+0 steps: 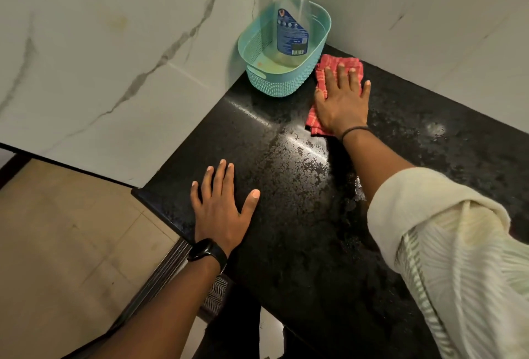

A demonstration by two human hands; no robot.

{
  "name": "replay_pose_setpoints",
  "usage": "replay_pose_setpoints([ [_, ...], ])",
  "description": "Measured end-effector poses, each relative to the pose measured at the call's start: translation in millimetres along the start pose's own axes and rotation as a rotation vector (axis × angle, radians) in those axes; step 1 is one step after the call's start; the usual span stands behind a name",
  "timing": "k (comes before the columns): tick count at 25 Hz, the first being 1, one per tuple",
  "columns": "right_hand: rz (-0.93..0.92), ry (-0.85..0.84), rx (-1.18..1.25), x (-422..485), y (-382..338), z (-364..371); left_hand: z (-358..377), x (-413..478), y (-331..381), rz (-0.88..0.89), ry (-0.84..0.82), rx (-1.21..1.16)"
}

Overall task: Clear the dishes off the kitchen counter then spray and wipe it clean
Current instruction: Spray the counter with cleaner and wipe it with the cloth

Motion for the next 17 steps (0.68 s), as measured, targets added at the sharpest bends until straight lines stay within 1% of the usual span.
replay_pose_setpoints([
  [2, 0.019, -0.006, 0.009, 11, 13, -4, 0, 1, -1, 0.003, 0.007, -0.007],
  [5, 0.104, 0.014, 0.03, 4, 45, -6, 0, 1, -3, -0.001, 0.006, -0.01],
  [7, 0.159, 0.019, 0.056, -16, 64, -5, 0, 1, -3, -0.008, 0.004, -0.009],
  [10, 0.225, 0.051, 0.08, -68, 82, 1, -1, 1, 1, -0.014, -0.008, -0.015],
  [13, 0.218, 0.039, 0.086, -131, 62, 17, -2, 1, 4, -0.026, -0.021, -0.002],
  [15, 0.165, 0.01, 0.069, -164, 26, 32, -2, -1, 4, -0.033, -0.024, -0.005],
  [17, 0.082, -0.006, 0.048, -177, -12, 44, -2, -3, 3, -0.036, -0.02, -0.008],
])
Point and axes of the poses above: each hand's wrist, its own x-axis towards the middle knuckle, its own z-axis out of the palm, y = z × x, the point moved 6 cm from there along x, towards the middle knuckle, and after that the axes turned 7 degrees about -y, right-handed, at the moved point
